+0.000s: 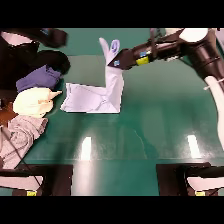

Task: Fold the shirts.

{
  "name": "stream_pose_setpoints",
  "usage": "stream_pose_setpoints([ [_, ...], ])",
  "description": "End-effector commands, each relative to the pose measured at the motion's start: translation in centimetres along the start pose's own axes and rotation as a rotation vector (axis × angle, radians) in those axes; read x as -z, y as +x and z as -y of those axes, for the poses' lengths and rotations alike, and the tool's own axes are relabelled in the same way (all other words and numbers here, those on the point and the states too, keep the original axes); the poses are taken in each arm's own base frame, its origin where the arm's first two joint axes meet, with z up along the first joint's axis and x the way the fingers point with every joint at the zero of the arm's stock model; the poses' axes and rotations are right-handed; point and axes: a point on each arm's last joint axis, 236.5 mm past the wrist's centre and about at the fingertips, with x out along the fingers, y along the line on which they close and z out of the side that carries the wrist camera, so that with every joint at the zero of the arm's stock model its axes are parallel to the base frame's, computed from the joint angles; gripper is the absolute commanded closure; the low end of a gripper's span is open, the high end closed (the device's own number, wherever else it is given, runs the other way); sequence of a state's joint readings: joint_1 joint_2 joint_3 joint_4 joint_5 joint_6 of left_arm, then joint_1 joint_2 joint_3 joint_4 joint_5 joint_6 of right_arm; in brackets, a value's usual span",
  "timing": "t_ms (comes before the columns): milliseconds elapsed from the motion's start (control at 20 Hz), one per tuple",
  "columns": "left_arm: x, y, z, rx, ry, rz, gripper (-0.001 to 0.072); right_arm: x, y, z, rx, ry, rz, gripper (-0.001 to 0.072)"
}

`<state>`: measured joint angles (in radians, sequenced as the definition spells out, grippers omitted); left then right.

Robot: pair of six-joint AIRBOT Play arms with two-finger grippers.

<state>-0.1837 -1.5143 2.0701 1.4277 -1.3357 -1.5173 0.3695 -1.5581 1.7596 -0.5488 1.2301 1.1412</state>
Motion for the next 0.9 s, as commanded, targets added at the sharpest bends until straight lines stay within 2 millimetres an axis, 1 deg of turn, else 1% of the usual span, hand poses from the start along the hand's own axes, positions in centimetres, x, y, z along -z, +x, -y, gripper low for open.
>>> stream_pose_setpoints([
  [0, -0.9, -6.5, -2.7, -0.070, -0.028, 0.081, 0.0683, 0.8, 5.2, 0.8, -0.008, -0.001, -0.008, 0.0700],
  [100, -0.9, -7.9, -2.5, -0.073, -0.020, 0.094, 0.0682, 1.5, 8.8, 1.8, -0.008, 0.002, -0.016, 0.0699],
  [200, -0.1, -8.3, -2.4, -0.070, -0.020, 0.066, 0.0683, 1.7, 12.6, 2.8, 0.003, -0.001, 0.002, 0.0698],
  [300, 1.0, -8.2, -2.3, -0.066, -0.022, 0.019, 0.0683, 2.6, 16.3, 2.4, -0.020, -0.019, -0.017, 0.0692],
  [350, 1.4, -8.1, -2.2, -0.065, -0.023, 0.002, 0.0683, 3.1, 18.2, 1.7, -0.038, -0.054, -0.027, 0.0589],
  [400, 1.7, -8.1, -2.2, -0.064, -0.023, -0.013, 0.0683, 3.3, 19.6, 1.2, -0.051, -0.078, -0.028, 0.0355],
  [450, 2.0, -8.2, -2.2, -0.063, -0.023, -0.025, 0.0683, 3.3, 20.7, 0.6, -0.068, -0.094, -0.029, 0.0175],
  [500, 2.3, -8.2, -2.2, -0.063, -0.020, -0.036, 0.0683, 3.4, 21.1, 0.3, -0.078, -0.103, -0.034, 0.0120],
  [550, 2.5, -8.2, -2.2, -0.062, -0.021, -0.046, 0.0683, 3.2, 20.8, 0.2, -0.080, -0.105, -0.035, 0.0121],
  [600, 2.7, -8.2, -2.2, -0.062, -0.020, -0.054, 0.0683, 3.3, 20.0, 0.5, -0.074, -0.095, -0.041, 0.0123],
  [650, 2.7, -8.2, -2.1, -0.061, -0.021, -0.057, 0.0682, 3.6, 18.6, 1.2, -0.064, -0.076, -0.060, 0.0125],
  [750, 2.7, -8.2, -2.1, -0.061, -0.021, -0.056, 0.0682, 4.7, 14.9, 3.2, -0.051, -0.024, -0.116, 0.0135],
  [800, 2.7, -8.2, -2.1, -0.061, -0.020, -0.056, 0.0683, 5.4, 12.9, 4.6, -0.039, 0.013, -0.139, 0.0136],
  [850, 2.7, -8.2, -2.1, -0.061, -0.021, -0.056, 0.0683, 6.2, 10.7, 6.5, -0.014, 0.078, -0.153, 0.0155],
])
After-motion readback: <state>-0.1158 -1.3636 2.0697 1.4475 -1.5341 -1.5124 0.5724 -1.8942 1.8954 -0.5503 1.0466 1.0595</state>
